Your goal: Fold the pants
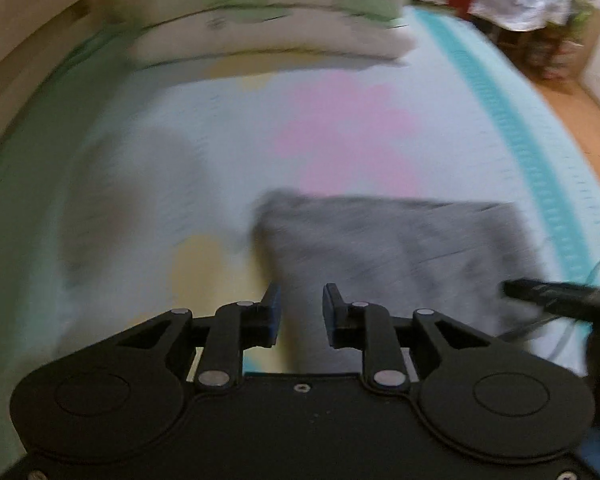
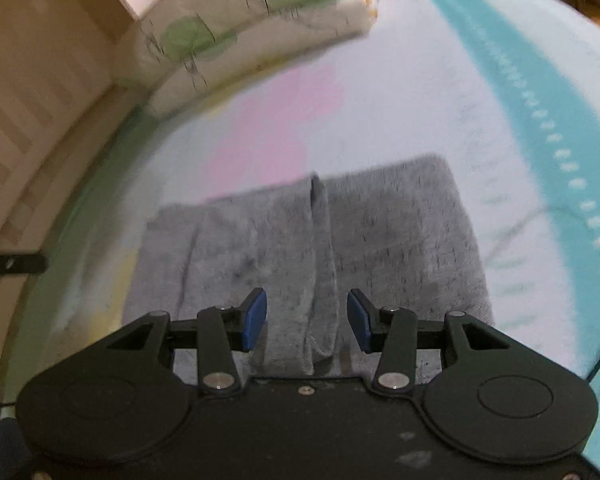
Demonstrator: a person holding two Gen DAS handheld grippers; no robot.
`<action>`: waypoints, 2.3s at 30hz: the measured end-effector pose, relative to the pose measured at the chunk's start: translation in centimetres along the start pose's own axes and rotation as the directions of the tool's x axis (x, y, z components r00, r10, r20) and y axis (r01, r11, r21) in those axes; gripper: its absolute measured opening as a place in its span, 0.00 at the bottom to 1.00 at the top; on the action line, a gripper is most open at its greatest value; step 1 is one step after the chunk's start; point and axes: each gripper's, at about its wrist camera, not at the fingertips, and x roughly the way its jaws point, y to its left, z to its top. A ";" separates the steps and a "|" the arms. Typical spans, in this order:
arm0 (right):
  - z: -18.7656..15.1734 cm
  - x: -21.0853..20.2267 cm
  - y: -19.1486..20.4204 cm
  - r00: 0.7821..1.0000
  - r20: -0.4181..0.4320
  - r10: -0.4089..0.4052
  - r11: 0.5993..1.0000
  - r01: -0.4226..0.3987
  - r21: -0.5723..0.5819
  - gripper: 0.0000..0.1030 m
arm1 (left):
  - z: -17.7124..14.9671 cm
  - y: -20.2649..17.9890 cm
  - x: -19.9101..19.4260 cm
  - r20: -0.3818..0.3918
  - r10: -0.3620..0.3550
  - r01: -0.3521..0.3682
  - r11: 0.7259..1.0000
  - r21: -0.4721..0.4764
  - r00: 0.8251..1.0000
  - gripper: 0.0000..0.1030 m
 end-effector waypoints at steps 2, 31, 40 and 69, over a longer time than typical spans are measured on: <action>0.4 0.9 -0.2 0.999 -0.052 -0.014 1.000 0.016 0.026 0.46 | -1.1 1.7 0.5 -0.018 0.024 -0.025 0.999 -0.040 1.000 0.31; 1.8 1.0 3.9 1.000 -0.031 0.004 0.980 -0.010 -0.197 0.09 | -4.4 -1.7 8.5 -0.028 -0.066 0.065 0.998 -0.018 0.997 0.41; 2.4 -5.7 5.5 0.990 0.143 -0.013 0.956 0.054 -0.287 0.07 | -3.7 0.3 4.8 0.039 -0.064 0.067 0.996 -0.065 0.997 0.41; 0.6 -0.2 -4.0 0.961 0.045 -0.271 0.945 0.275 -0.175 0.07 | -4.1 -10.1 12.2 -0.026 -0.101 0.104 0.987 0.124 0.995 0.53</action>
